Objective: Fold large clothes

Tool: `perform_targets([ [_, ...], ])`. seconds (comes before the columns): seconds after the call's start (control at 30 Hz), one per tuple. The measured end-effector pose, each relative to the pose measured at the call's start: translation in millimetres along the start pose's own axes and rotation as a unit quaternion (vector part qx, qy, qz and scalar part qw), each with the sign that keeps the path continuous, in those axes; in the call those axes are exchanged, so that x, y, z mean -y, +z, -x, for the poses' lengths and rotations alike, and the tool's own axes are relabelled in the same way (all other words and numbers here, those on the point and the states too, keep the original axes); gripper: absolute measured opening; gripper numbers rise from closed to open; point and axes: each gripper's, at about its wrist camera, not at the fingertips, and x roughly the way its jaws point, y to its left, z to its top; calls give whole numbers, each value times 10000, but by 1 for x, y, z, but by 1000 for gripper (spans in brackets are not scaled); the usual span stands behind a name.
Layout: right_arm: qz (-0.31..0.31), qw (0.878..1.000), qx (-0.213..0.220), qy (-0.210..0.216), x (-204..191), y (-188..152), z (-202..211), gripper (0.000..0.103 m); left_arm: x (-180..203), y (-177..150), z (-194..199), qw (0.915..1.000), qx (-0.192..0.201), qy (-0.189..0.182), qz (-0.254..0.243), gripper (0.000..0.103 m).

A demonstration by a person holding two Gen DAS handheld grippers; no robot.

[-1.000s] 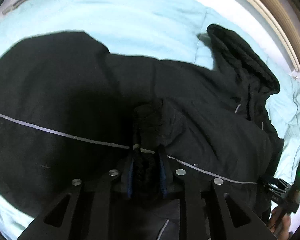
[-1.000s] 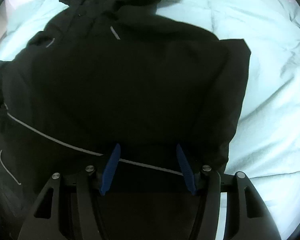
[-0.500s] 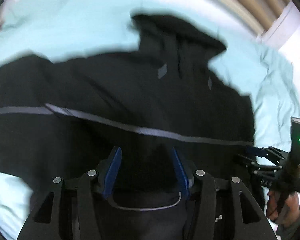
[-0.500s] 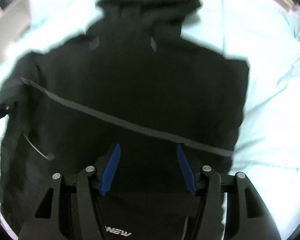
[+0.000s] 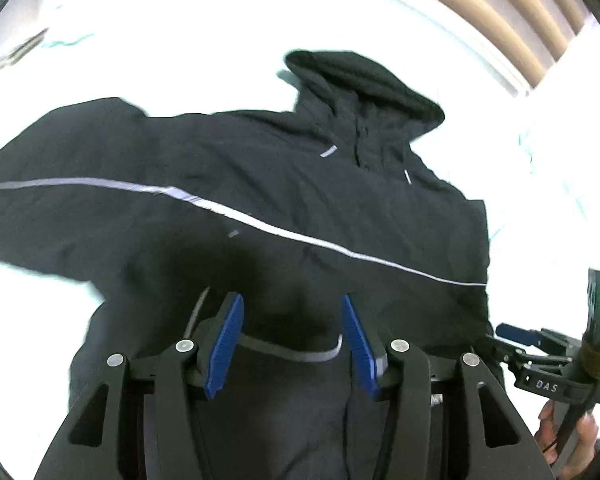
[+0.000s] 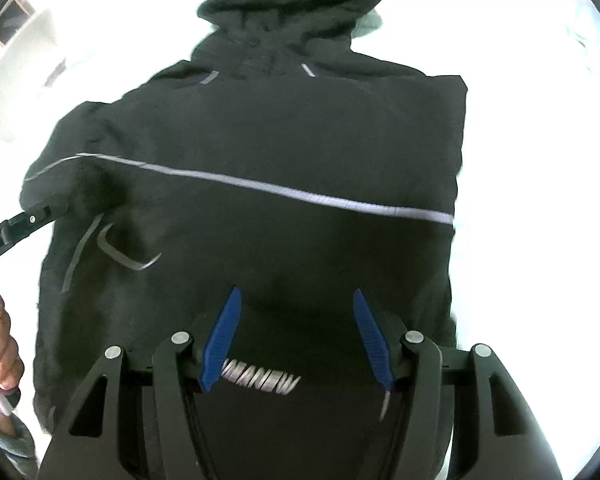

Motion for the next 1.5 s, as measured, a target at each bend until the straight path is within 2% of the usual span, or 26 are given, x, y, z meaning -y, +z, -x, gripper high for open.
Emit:
perform_targets([
  [0.17,57,9995,200,223,-22,-42,38,62,-41,-35,52,9984,272,130,484,53],
  [0.33,70,9991,307,293,-70,-53,44,62,-112,-52,96,9931,482,354,1007,53],
  [0.47,-24,9988,302,391,-99,-61,44,62,-180,-54,126,9845,703,465,1539,54],
  [0.67,-139,9984,275,477,-148,-64,33,62,-294,-35,148,9650,1049,465,2357,71],
  [0.77,-203,9989,226,360,-165,-61,23,62,-345,-17,138,9560,1112,425,2681,72],
  [0.87,-331,9991,145,230,-171,-55,13,62,-393,3,116,9457,1105,341,3037,73],
  [0.97,-392,9992,30,5,-171,-48,4,62,-430,24,88,9390,1059,321,3256,73],
  [1.07,-430,9988,-92,-204,-169,-37,-4,62,-462,39,63,9334,1034,402,3412,73],
  [1.17,-446,9981,-244,-337,-168,-26,-16,62,-492,50,37,9240,1034,576,3636,73],
  [1.27,-384,9976,-434,-383,-173,-17,-31,62,-511,52,20,9158,1112,541,3821,73],
  [1.4,-74,9972,-659,-338,-191,-8,-49,62,-522,48,3,9120,1112,438,3925,74],
  [1.47,121,9970,-713,-293,-202,-5,-57,62,-520,46,2,9145,1184,435,3845,74],
  [1.5,210,9967,-742,-266,-206,-3,-60,62,-516,46,2,9183,1193,327,3760,74],
])
